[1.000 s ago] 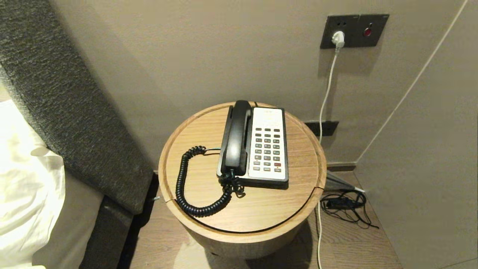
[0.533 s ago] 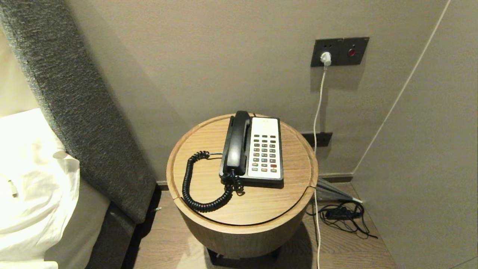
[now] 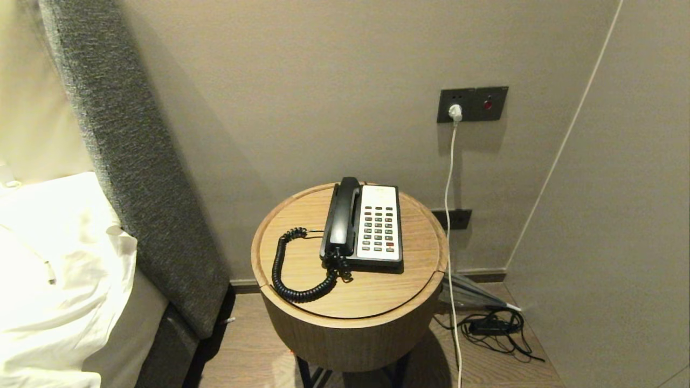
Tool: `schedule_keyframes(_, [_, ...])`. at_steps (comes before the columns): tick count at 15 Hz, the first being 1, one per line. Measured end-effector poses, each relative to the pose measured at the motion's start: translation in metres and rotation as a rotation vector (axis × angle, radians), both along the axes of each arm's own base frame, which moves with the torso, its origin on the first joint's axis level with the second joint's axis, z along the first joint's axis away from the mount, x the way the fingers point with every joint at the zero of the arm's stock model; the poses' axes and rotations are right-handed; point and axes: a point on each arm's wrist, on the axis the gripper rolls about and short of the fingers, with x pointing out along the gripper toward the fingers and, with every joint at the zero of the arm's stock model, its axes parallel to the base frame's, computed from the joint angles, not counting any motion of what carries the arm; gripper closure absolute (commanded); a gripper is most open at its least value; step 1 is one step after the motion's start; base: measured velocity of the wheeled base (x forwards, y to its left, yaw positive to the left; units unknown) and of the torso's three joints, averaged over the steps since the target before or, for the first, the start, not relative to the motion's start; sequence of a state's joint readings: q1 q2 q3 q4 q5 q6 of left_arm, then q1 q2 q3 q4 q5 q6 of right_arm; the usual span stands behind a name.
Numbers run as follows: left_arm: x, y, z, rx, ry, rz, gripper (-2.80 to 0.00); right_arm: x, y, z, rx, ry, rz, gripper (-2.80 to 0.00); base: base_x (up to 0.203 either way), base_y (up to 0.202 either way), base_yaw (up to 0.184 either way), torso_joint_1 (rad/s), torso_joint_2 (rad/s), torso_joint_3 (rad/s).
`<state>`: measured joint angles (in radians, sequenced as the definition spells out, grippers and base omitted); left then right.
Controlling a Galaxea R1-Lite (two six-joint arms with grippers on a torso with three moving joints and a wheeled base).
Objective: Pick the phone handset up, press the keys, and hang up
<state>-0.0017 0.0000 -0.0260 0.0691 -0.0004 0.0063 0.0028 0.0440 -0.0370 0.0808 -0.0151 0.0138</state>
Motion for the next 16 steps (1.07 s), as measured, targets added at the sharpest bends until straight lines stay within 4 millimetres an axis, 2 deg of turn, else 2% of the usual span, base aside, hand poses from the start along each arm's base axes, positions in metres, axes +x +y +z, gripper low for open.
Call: schedule_keyframes(16, [0.0, 0.0, 0.0001, 0.006, -0.001, -0.002, 0.0, 0.0, 0.0, 0.0001, 0.0, 0.0, -0.001, 0.0, 0.0, 0.0, 0.0, 0.0, 0.0, 0.019])
